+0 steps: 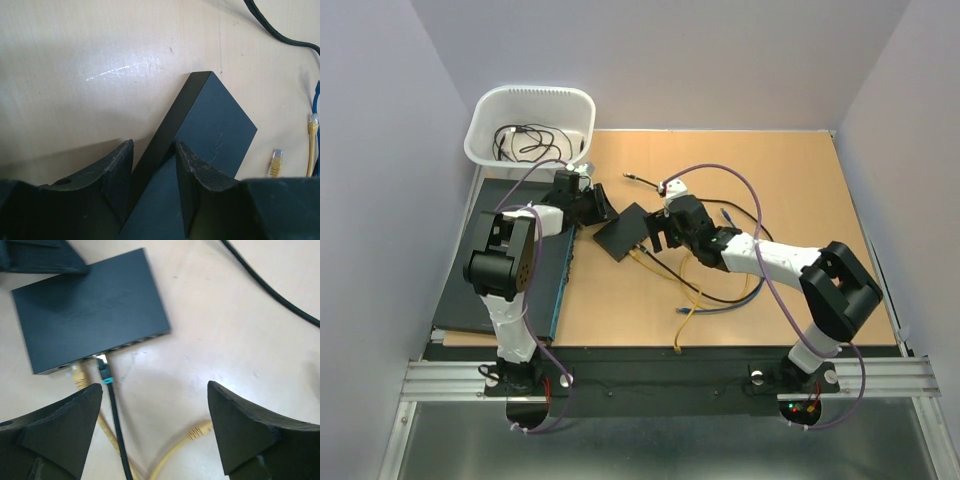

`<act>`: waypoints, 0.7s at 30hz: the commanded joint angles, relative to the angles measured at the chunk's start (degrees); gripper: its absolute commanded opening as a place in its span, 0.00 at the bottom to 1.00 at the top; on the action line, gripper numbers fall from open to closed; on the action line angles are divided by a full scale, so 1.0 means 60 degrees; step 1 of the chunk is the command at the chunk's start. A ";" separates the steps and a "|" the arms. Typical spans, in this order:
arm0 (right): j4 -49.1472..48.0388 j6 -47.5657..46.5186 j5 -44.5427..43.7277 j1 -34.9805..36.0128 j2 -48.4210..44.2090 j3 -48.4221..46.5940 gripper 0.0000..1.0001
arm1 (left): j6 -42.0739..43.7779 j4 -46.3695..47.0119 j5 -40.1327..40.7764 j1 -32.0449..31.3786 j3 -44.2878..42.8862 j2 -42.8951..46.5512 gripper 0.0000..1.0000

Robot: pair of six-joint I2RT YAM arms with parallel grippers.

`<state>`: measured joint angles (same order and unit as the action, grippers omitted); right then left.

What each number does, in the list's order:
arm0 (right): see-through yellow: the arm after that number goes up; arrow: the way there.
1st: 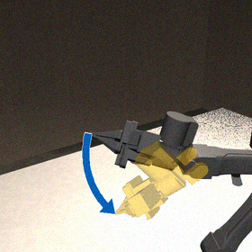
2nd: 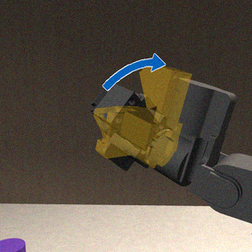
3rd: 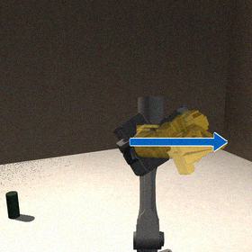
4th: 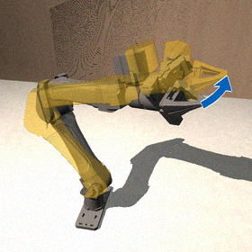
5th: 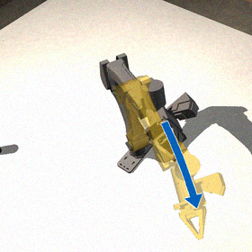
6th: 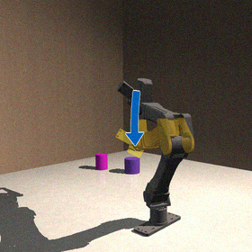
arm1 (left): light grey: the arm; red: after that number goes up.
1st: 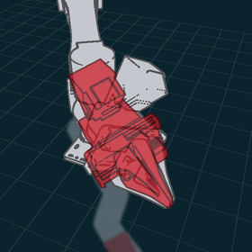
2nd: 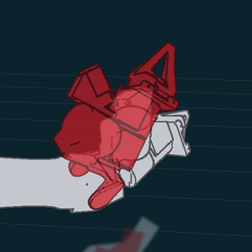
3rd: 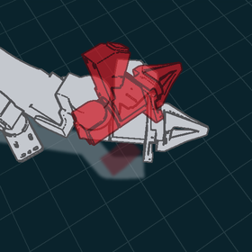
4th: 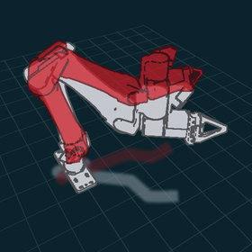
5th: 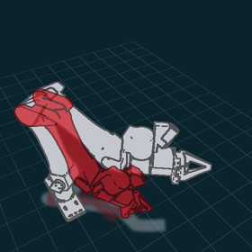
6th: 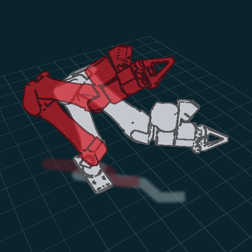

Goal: Insert the plug into the switch port

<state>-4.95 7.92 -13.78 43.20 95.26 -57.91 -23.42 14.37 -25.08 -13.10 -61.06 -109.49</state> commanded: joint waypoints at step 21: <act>0.2656 0.3337 -0.0487 -0.0462 0.0924 0.0159 0.57 | 0.0227 0.0373 0.0504 0.0104 0.0699 0.1095 0.49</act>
<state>10.28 25.80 -18.98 40.34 99.37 -55.44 -23.16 15.20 -22.33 -12.99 -57.32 -105.89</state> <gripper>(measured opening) 0.640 0.490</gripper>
